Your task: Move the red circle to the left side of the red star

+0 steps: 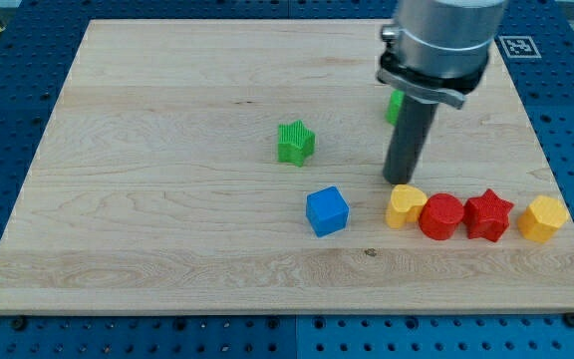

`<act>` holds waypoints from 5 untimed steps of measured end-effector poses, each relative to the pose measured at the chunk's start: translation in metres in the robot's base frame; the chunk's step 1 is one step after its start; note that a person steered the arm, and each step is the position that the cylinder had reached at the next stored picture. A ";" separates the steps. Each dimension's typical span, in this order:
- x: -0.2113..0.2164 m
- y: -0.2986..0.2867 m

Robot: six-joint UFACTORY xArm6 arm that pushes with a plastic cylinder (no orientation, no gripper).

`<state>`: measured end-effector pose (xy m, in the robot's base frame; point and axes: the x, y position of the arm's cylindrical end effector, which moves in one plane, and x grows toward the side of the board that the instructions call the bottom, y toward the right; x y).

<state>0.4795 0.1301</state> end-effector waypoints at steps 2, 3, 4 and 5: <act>0.025 0.025; 0.027 0.025; 0.027 0.025; 0.027 0.017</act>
